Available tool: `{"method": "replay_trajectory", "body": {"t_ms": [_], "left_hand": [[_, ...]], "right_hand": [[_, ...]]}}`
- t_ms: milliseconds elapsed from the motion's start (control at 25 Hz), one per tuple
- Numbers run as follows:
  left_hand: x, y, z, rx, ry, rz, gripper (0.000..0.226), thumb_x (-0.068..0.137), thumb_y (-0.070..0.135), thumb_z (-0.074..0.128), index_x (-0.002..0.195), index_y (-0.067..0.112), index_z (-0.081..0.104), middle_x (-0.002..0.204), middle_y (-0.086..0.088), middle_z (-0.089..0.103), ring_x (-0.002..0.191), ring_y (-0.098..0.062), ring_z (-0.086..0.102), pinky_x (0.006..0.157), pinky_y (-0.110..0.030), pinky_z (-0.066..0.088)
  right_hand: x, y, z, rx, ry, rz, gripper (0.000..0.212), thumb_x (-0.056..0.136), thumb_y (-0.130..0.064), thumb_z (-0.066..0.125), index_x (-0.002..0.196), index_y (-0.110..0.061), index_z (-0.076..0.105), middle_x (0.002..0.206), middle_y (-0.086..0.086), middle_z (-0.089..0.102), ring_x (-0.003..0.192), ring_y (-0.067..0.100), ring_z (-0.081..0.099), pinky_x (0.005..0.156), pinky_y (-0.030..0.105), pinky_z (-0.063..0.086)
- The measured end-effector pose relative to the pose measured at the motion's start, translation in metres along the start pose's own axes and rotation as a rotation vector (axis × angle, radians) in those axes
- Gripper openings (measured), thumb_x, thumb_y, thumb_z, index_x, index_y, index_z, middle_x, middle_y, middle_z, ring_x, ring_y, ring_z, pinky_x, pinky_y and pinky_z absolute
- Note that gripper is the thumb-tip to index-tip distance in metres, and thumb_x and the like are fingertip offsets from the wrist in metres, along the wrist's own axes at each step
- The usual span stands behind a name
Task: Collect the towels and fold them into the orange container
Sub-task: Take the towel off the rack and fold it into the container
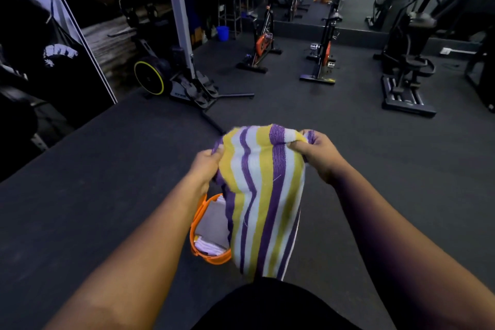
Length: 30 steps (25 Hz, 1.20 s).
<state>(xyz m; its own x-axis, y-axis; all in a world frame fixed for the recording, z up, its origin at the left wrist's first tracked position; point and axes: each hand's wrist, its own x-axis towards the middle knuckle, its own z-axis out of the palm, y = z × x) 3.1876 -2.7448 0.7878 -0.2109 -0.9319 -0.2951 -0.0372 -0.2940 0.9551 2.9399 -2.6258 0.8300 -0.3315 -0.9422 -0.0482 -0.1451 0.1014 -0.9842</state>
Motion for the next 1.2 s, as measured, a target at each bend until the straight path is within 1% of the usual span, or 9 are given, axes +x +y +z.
{"method": "replay_trajectory", "body": {"t_ms": [160, 320, 400, 480, 640, 720, 880, 1080, 1200], "left_hand": [[0.003, 0.037, -0.007, -0.392, -0.243, 0.012, 0.062, 0.088, 0.06, 0.062, 0.118, 0.007, 0.068, 0.113, -0.014, 0.075, 0.106, -0.028, 0.072, 0.091, -0.043, 0.058], [-0.005, 0.003, -0.016, 0.407, -0.505, 0.091, 0.031, 0.086, 0.01, 0.079, 0.116, 0.008, 0.072, 0.114, -0.013, 0.075, 0.103, -0.026, 0.073, 0.089, -0.034, 0.061], [-0.01, 0.005, -0.013, 0.138, -0.432, 0.042, 0.027, 0.093, 0.009, 0.071, 0.12, 0.003, 0.07, 0.115, -0.018, 0.074, 0.103, -0.031, 0.073, 0.091, -0.039, 0.06], [-0.011, 0.026, -0.005, -0.144, -0.366, 0.04, 0.027, 0.098, 0.014, 0.065, 0.122, 0.003, 0.069, 0.113, -0.018, 0.075, 0.099, -0.029, 0.073, 0.086, -0.039, 0.062], [-0.004, 0.072, 0.007, -0.421, -0.308, 0.02, 0.045, 0.097, 0.032, 0.063, 0.129, 0.001, 0.064, 0.118, -0.021, 0.071, 0.105, -0.033, 0.07, 0.085, -0.043, 0.061], [-0.002, 0.063, -0.003, -0.418, -0.412, -0.029, 0.061, 0.088, 0.045, 0.067, 0.132, 0.003, 0.063, 0.125, -0.022, 0.069, 0.111, -0.032, 0.068, 0.094, -0.046, 0.057], [-0.006, 0.003, -0.034, 0.023, -0.419, -0.087, 0.025, 0.09, 0.006, 0.071, 0.115, 0.003, 0.071, 0.111, -0.019, 0.075, 0.093, -0.026, 0.076, 0.079, -0.037, 0.062], [0.004, 0.016, -0.033, -0.388, -0.447, -0.017, 0.049, 0.092, 0.024, 0.069, 0.133, -0.001, 0.06, 0.128, -0.022, 0.067, 0.109, -0.03, 0.07, 0.098, -0.046, 0.056], [-0.012, -0.02, -0.031, 0.016, -0.549, -0.09, 0.039, 0.088, 0.007, 0.075, 0.126, 0.002, 0.068, 0.124, -0.023, 0.069, 0.112, -0.035, 0.07, 0.1, -0.05, 0.055]], "right_hand": [[0.006, 0.0, -0.001, -0.152, 0.198, 0.049, 0.022, 0.081, -0.026, 0.078, 0.077, -0.014, 0.06, 0.071, 0.002, 0.063, 0.062, 0.016, 0.058, 0.055, 0.03, 0.045], [0.007, -0.019, -0.004, 0.176, 0.121, 0.167, 0.037, 0.088, -0.027, 0.075, 0.105, 0.005, 0.068, 0.093, 0.021, 0.076, 0.074, 0.025, 0.069, 0.067, 0.034, 0.051], [0.004, -0.025, -0.008, 0.463, 0.061, 0.119, 0.028, 0.097, -0.026, 0.067, 0.109, -0.001, 0.066, 0.088, 0.013, 0.076, 0.075, 0.019, 0.073, 0.068, 0.031, 0.057], [0.002, -0.014, -0.014, 0.754, -0.069, 0.021, 0.035, 0.1, -0.03, 0.059, 0.128, -0.008, 0.06, 0.115, 0.013, 0.074, 0.106, 0.025, 0.072, 0.088, 0.039, 0.06], [-0.016, 0.028, 0.013, 0.127, -0.388, 0.181, 0.03, 0.096, -0.012, 0.066, 0.125, -0.005, 0.067, 0.125, 0.015, 0.071, 0.114, 0.031, 0.067, 0.083, 0.029, 0.058], [-0.014, 0.036, 0.025, 0.175, -0.3, 0.186, 0.034, 0.1, -0.02, 0.062, 0.126, 0.002, 0.064, 0.123, 0.02, 0.07, 0.108, 0.032, 0.067, 0.085, 0.034, 0.058], [0.002, 0.022, 0.013, 0.394, 0.039, 0.12, 0.023, 0.104, -0.027, 0.053, 0.112, -0.008, 0.063, 0.101, 0.012, 0.072, 0.09, 0.026, 0.067, 0.07, 0.032, 0.054], [0.004, 0.005, 0.015, 0.73, 0.13, 0.116, 0.023, 0.103, -0.029, 0.059, 0.085, -0.014, 0.061, 0.078, 0.003, 0.063, 0.071, 0.019, 0.062, 0.071, 0.036, 0.057], [0.011, -0.01, 0.012, 0.82, 0.155, 0.088, 0.044, 0.1, -0.042, 0.06, 0.114, -0.001, 0.064, 0.109, 0.016, 0.071, 0.101, 0.033, 0.069, 0.088, 0.047, 0.058]]}}
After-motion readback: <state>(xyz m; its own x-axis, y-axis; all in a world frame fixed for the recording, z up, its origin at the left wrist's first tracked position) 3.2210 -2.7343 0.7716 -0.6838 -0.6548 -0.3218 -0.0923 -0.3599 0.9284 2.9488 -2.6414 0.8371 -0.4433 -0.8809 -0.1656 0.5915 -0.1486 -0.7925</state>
